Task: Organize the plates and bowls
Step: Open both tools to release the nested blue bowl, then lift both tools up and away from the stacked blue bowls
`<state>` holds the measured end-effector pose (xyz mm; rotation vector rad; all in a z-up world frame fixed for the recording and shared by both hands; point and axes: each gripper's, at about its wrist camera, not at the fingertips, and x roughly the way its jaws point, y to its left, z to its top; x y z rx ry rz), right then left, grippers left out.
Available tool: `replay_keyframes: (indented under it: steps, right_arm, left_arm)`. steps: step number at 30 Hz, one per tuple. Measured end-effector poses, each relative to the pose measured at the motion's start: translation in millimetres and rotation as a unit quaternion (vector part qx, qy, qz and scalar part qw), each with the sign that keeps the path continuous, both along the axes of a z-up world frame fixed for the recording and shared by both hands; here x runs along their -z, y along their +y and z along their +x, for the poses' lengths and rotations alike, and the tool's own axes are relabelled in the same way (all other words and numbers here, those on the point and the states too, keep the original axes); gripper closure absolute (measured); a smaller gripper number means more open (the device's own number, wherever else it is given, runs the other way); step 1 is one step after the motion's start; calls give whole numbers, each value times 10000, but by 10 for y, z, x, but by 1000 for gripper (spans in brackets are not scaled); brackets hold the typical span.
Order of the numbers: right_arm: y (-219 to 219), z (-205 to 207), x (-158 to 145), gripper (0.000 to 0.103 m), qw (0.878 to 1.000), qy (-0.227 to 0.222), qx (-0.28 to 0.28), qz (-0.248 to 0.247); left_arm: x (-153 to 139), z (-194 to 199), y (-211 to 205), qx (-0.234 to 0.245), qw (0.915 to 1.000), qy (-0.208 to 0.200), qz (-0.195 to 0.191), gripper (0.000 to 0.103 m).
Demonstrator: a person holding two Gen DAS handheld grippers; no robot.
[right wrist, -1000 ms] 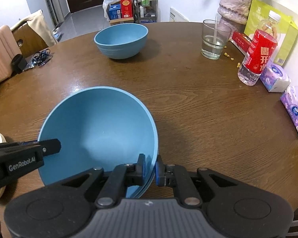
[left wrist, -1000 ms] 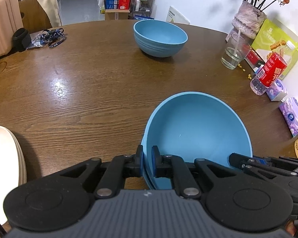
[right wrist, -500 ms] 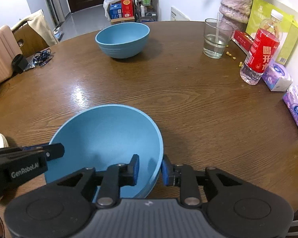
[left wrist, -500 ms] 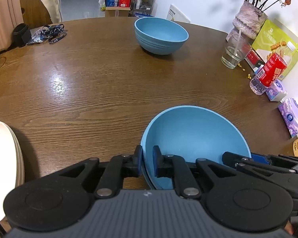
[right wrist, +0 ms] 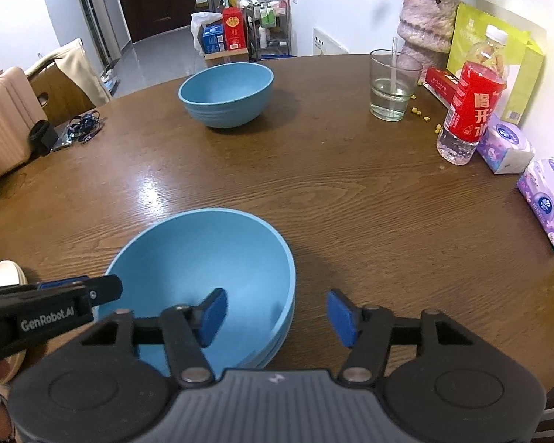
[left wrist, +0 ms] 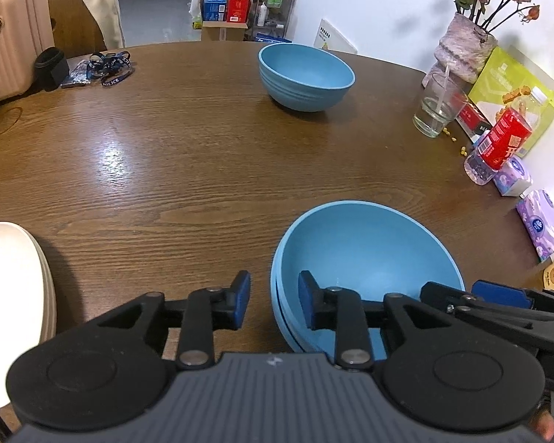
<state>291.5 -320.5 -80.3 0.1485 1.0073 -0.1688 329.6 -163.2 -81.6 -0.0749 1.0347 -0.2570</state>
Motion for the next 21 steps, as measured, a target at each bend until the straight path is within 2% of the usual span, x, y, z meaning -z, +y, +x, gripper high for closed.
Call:
replay_keyframes:
  steps: [2, 3, 4, 5, 10, 17, 21]
  right_arm:
    - [9, -29, -3, 63, 10000, 24, -10, -19]
    - [8, -39, 2, 80, 10000, 33, -14, -3]
    - [4, -47, 12, 89, 10000, 51, -11, 42]
    - [-1, -54, 21, 89, 10000, 55, 2, 54]
    - [11, -100, 62, 90, 9999, -106, -34, -16]
    - [95, -235, 182, 90, 9972, -531, -306, -436]
    - [103, -232, 196, 90, 9966, -575, -338, -480]
  left_arm:
    - [2, -20, 4, 41, 10000, -2, -33, 80]
    - [3, -30, 4, 62, 10000, 0, -53, 83]
    - [4, -39, 2, 92, 9999, -1, -74, 89]
    - [6, -52, 5, 122, 9999, -7, -96, 91]
    - [31, -89, -14, 168, 9998, -77, -53, 92]
    - [69, -145, -18, 232, 9995, -195, -22, 92]
    - [65, -165, -18, 243, 9994, -232, 1, 92]
